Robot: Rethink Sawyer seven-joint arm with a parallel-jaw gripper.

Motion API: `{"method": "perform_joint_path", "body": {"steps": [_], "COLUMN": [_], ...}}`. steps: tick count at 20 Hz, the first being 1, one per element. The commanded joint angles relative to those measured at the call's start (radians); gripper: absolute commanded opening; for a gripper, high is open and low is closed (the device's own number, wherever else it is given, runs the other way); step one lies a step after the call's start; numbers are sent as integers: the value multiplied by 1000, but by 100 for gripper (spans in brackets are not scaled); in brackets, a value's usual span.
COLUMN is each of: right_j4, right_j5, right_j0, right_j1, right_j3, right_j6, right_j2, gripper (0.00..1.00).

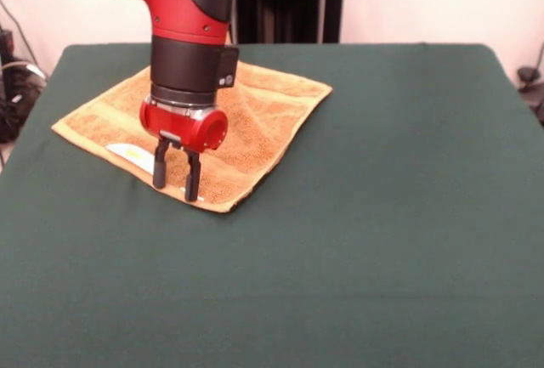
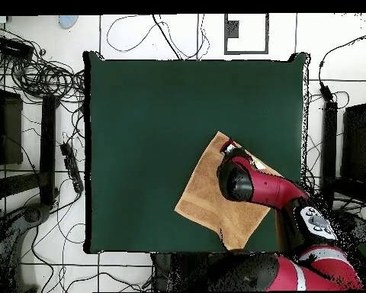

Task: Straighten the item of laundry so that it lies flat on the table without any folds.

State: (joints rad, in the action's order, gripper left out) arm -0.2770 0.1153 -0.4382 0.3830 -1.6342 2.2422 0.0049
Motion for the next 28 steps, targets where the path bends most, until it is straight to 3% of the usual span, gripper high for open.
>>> {"method": "perform_joint_path", "body": {"steps": [1, 7, 8, 19, 28], "right_j4": [34, 25, 30, 38, -36], "right_j5": [49, 91, 95, 117, 26], "right_j0": [62, 65, 64, 68, -26], "right_j1": [-208, -236, -237, -238, -164], "right_j3": [40, 60, 58, 55, -7], "right_j6": [120, 118, 120, 124, 81], "right_j2": [45, 47, 49, 41, 139], "gripper": [100, 100, 0, 0, 0]}}
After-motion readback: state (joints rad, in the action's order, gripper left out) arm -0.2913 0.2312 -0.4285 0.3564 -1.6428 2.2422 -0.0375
